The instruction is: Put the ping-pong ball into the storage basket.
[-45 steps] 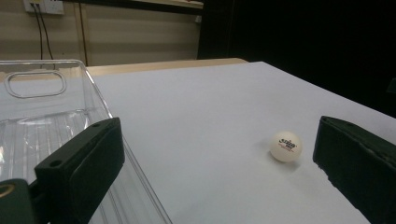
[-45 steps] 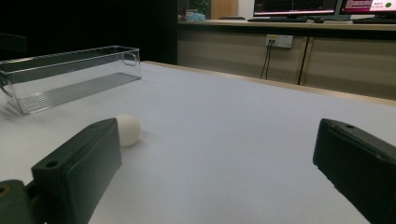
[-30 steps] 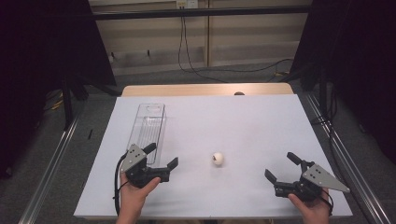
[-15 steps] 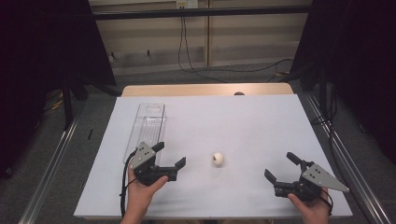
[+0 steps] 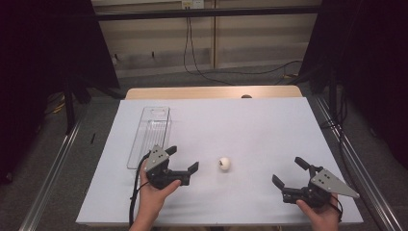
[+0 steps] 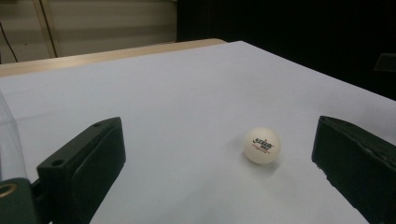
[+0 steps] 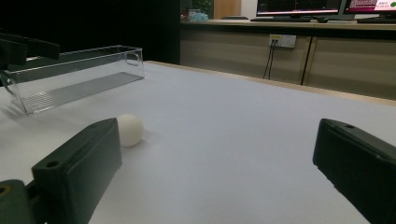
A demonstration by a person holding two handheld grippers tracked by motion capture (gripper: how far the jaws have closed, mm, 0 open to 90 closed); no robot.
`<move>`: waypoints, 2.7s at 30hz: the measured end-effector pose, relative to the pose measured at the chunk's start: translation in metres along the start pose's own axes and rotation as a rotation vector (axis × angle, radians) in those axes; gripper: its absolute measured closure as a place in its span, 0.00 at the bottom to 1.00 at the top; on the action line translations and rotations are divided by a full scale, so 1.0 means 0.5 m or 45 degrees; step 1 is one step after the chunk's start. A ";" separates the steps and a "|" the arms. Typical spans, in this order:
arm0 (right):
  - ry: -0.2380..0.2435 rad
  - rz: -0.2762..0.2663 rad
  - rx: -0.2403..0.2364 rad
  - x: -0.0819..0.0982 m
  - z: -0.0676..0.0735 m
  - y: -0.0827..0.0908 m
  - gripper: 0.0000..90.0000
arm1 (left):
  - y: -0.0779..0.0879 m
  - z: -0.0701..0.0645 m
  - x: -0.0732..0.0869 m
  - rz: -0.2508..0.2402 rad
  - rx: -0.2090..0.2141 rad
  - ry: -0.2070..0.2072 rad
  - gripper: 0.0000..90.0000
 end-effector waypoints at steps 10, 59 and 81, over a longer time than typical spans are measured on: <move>-0.001 -0.007 0.004 0.000 -0.001 0.000 0.01 | -0.018 -0.005 -0.003 0.029 -0.001 -0.007 0.03; 0.009 -0.003 -0.014 -0.002 0.000 -0.003 0.01 | -0.087 -0.031 -0.017 0.137 0.029 -0.083 0.04; 0.016 0.004 -0.015 -0.001 -0.001 -0.003 0.01 | -0.125 -0.050 -0.021 0.185 0.053 -0.108 0.04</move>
Point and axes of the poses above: each handheld gripper's, and its own axes: y roughly backward along the jaws, x roughly out of its underside, z roughly to its left, the point moved 2 cm from there along -y, roughly forward along the jaws, and after that the axes turned 14 degrees about z, right-handed, at the moved point
